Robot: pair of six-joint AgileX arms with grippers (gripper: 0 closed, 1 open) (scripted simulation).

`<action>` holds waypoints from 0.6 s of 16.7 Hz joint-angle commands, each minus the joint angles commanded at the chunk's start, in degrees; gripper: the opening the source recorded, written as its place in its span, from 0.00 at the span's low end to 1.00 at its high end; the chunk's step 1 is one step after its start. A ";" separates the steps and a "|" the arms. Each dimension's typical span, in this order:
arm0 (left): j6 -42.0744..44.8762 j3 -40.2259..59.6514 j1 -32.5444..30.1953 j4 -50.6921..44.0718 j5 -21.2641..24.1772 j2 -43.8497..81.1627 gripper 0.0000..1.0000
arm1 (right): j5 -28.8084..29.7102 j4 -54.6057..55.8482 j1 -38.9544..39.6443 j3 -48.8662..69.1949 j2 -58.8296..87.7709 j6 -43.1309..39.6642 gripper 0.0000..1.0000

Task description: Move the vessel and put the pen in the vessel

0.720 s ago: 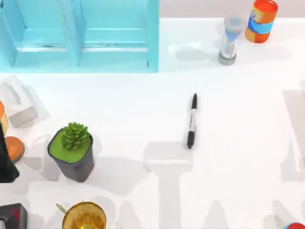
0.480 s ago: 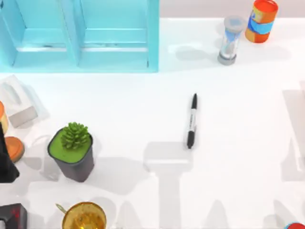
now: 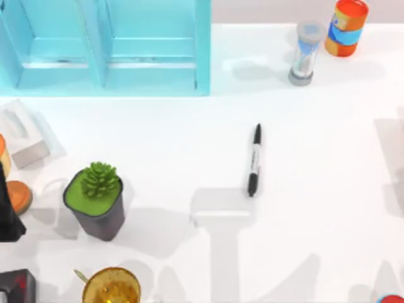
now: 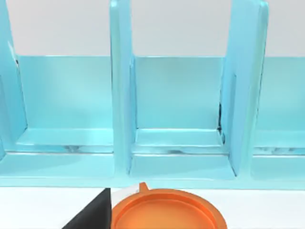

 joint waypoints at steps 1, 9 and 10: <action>0.00 0.00 0.00 0.00 0.00 0.00 1.00 | 0.00 -4.04 -1.49 5.11 5.73 -1.44 1.00; 0.00 0.00 0.00 0.00 0.00 0.00 1.00 | 0.02 -35.89 -13.26 45.44 52.49 -12.83 1.00; 0.00 0.00 0.00 0.00 0.00 0.00 1.00 | 0.04 -39.20 -14.48 49.65 57.30 -14.00 1.00</action>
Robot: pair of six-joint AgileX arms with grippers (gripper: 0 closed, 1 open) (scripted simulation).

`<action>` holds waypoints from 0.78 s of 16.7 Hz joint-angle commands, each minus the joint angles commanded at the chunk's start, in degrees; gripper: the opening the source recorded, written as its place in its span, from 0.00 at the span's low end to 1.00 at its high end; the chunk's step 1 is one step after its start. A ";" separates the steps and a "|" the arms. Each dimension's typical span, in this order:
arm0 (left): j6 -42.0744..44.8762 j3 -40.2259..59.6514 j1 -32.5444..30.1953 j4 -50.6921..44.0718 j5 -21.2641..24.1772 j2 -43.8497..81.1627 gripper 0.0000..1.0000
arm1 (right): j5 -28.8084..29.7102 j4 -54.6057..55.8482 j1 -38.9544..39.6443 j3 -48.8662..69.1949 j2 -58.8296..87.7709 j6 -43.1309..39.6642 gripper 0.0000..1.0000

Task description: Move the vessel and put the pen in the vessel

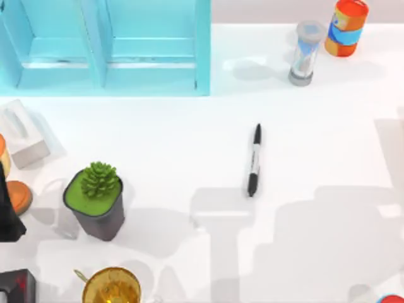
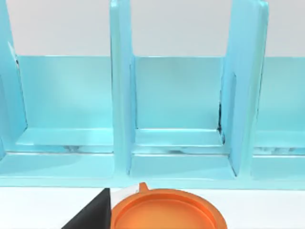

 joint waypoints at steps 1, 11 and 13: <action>0.00 0.00 0.00 0.00 0.00 0.00 1.00 | 0.01 -3.02 -1.12 3.85 4.32 -1.08 1.00; 0.00 0.00 0.00 0.00 0.00 0.00 1.00 | 0.07 -13.69 -5.11 16.68 18.87 -4.91 1.00; 0.00 0.00 0.00 0.00 0.00 0.00 1.00 | 0.07 -13.37 -4.83 16.35 18.76 -4.83 1.00</action>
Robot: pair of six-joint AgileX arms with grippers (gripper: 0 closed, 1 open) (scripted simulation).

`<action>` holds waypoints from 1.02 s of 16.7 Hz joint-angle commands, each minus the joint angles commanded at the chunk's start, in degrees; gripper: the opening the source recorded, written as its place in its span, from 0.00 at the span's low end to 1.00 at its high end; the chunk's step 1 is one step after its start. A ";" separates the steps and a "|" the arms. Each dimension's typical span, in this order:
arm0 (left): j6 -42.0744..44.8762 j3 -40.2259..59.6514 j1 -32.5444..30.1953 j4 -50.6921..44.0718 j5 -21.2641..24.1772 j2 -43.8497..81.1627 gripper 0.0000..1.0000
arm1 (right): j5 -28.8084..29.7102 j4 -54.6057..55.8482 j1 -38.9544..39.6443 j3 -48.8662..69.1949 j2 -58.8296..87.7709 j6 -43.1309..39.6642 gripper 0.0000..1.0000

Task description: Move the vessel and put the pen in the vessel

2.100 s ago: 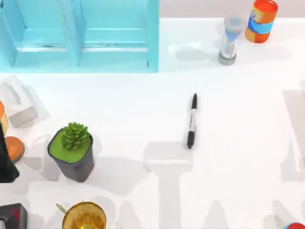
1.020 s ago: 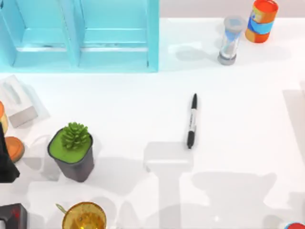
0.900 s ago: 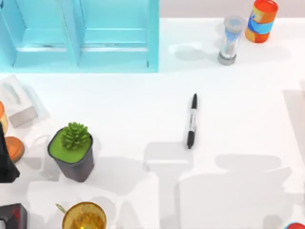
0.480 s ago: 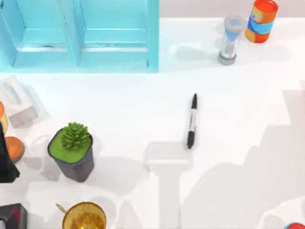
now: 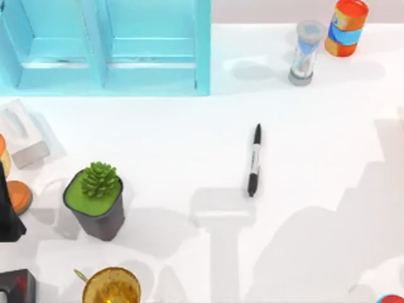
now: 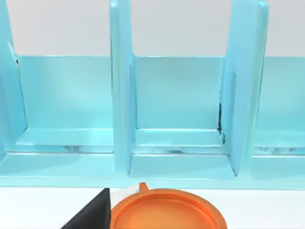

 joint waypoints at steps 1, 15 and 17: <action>0.00 0.00 0.00 0.00 0.00 0.00 1.00 | 0.00 0.75 -0.04 -0.73 0.12 0.07 1.00; 0.00 0.00 0.00 0.00 0.00 0.00 1.00 | 0.01 21.48 -0.08 -18.02 3.58 0.16 1.00; 0.00 0.00 0.00 0.00 0.00 0.00 1.00 | 0.01 21.48 -0.08 -18.02 3.58 0.16 0.85</action>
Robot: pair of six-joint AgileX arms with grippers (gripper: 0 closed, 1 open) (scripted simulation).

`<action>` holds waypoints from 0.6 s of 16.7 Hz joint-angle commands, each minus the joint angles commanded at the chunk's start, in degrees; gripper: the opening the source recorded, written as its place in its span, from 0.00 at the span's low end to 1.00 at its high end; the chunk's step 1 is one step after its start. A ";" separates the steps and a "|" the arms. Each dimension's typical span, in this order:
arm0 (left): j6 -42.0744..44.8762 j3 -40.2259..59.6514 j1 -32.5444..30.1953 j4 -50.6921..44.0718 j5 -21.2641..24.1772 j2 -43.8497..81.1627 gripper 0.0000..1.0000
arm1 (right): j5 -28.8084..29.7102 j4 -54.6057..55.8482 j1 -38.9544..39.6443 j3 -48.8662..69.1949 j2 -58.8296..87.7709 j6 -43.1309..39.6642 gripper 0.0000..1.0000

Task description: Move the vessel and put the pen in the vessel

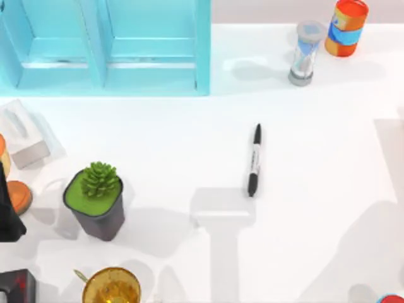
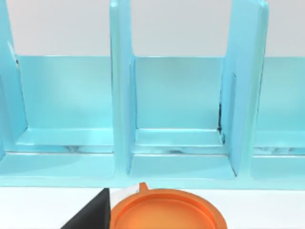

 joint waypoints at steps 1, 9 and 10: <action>0.00 0.00 0.00 0.00 0.00 0.00 1.00 | 0.00 0.00 0.00 0.00 0.00 0.00 0.77; 0.00 0.00 0.00 0.00 0.00 0.00 1.00 | 0.00 0.00 0.00 0.00 0.00 0.00 0.17; 0.00 0.00 0.00 0.00 0.00 0.00 1.00 | 0.00 0.00 0.00 0.00 0.00 0.00 0.10</action>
